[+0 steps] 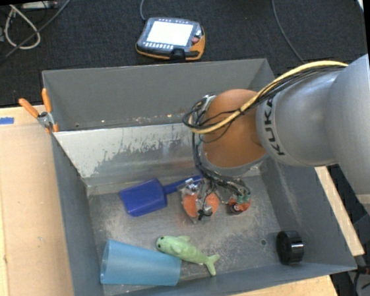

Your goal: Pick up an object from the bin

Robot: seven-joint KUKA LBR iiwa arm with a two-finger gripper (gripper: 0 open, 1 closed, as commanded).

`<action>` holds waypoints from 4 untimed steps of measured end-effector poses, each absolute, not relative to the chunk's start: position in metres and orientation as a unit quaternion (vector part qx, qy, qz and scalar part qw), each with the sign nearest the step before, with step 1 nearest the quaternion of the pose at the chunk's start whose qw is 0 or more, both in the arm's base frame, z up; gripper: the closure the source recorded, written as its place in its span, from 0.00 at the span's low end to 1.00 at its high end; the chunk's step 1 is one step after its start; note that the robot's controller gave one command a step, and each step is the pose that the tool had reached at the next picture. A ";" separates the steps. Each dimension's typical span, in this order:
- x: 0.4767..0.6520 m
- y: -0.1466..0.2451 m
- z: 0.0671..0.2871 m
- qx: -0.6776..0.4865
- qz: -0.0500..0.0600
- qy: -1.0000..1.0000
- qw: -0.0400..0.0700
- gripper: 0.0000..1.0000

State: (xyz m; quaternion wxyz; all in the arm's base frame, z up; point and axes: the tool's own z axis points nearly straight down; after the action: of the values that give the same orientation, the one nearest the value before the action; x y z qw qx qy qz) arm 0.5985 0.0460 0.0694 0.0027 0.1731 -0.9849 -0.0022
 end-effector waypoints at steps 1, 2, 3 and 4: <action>0.599 0.046 0.069 0.173 -0.002 -0.985 0.003 1.00; 0.597 0.047 0.093 0.173 -0.003 -0.985 0.005 1.00; 0.597 0.047 0.120 0.173 -0.003 -0.985 0.005 1.00; 0.598 0.048 0.140 0.172 -0.003 -0.985 0.003 1.00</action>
Offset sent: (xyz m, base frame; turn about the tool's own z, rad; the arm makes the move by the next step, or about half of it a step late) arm 0.0001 0.0001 0.0442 0.0004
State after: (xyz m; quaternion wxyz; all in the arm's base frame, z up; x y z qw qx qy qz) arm 0.5978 0.0479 0.1401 0.0032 0.1725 -0.9850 -0.0029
